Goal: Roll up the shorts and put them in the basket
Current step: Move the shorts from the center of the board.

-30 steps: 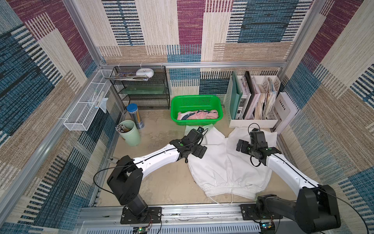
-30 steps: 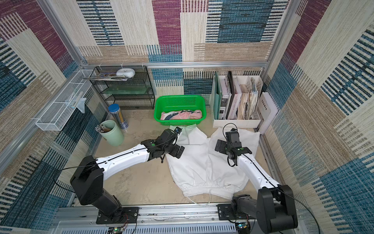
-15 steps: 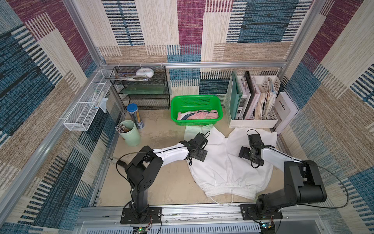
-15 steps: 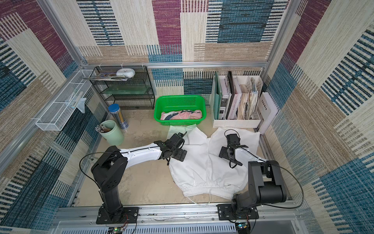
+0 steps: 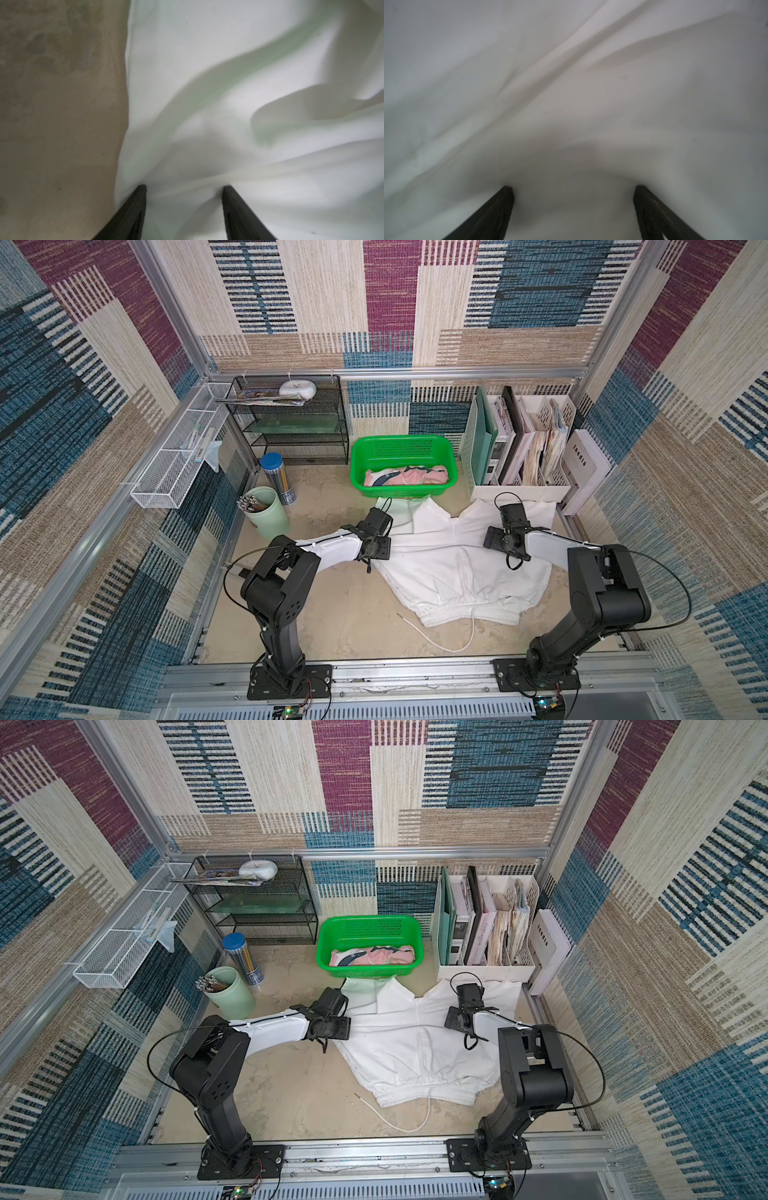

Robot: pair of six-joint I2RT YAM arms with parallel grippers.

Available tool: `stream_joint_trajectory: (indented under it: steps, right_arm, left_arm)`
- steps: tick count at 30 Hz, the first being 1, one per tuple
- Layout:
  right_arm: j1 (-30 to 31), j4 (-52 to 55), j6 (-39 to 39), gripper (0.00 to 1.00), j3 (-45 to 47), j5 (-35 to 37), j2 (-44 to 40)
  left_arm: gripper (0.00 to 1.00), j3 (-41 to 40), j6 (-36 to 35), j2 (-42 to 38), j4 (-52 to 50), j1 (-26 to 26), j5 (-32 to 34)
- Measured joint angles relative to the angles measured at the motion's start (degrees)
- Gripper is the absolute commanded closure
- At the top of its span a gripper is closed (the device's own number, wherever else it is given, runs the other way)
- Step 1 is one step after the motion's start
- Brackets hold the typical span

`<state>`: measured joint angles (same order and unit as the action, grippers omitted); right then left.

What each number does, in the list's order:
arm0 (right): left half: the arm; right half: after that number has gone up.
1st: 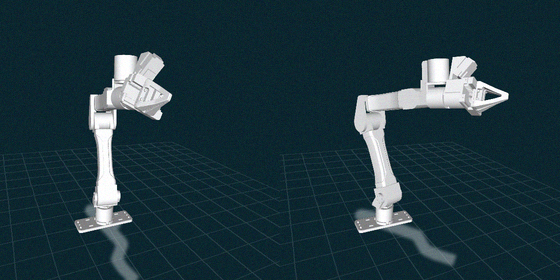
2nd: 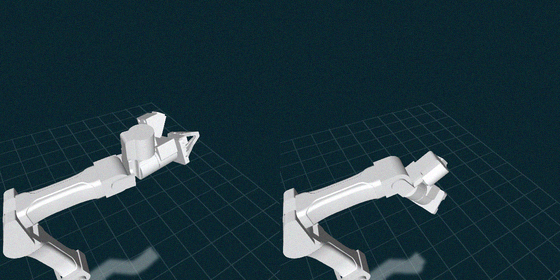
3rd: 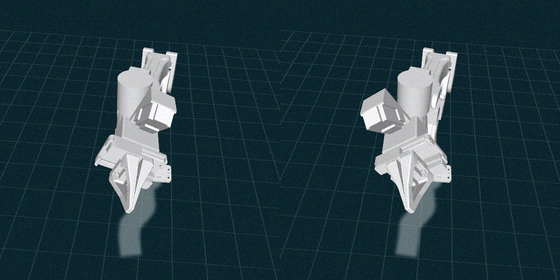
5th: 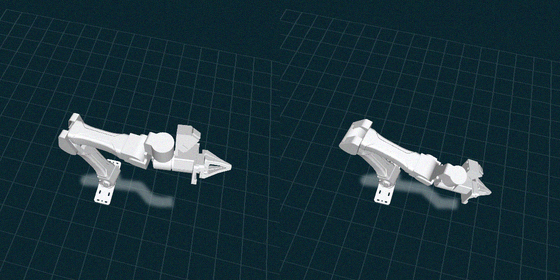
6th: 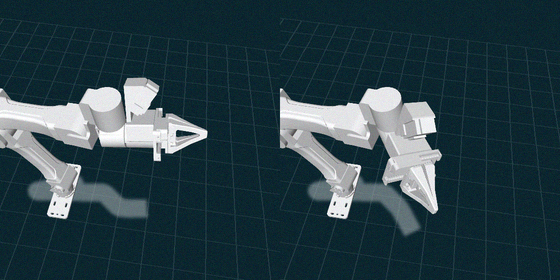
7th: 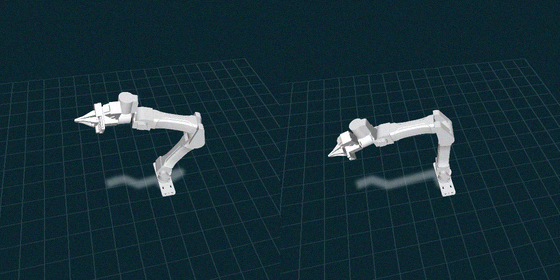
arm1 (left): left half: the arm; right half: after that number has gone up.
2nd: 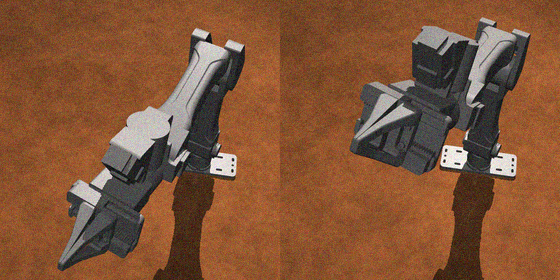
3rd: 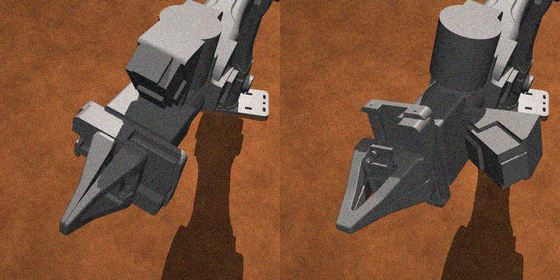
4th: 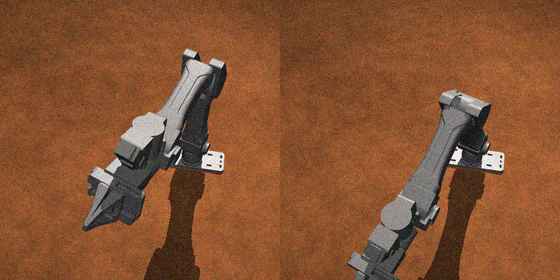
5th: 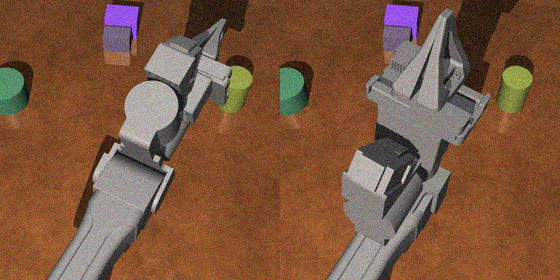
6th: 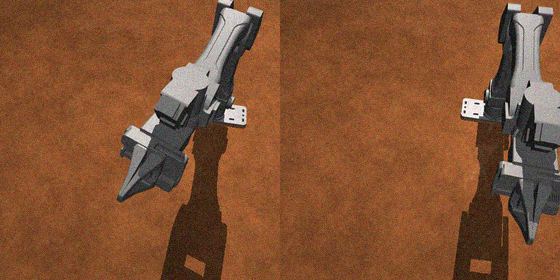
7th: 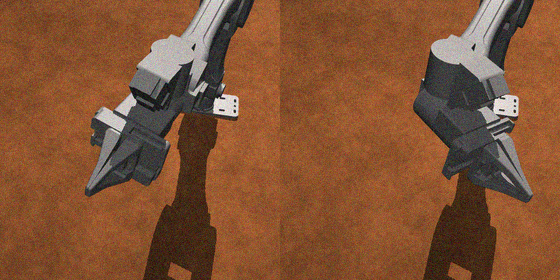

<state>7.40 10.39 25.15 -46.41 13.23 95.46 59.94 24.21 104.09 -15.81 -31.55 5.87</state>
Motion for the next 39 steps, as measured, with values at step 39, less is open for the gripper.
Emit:
stream_joint_trajectory:
  steps: [39]
  right_arm:
    - [14.9,12.5,2.8,0.02,-10.4,-14.2,-8.8]
  left_arm:
    - [0.01,4.6,-8.8,-23.5,-16.0,6.8,1.7]
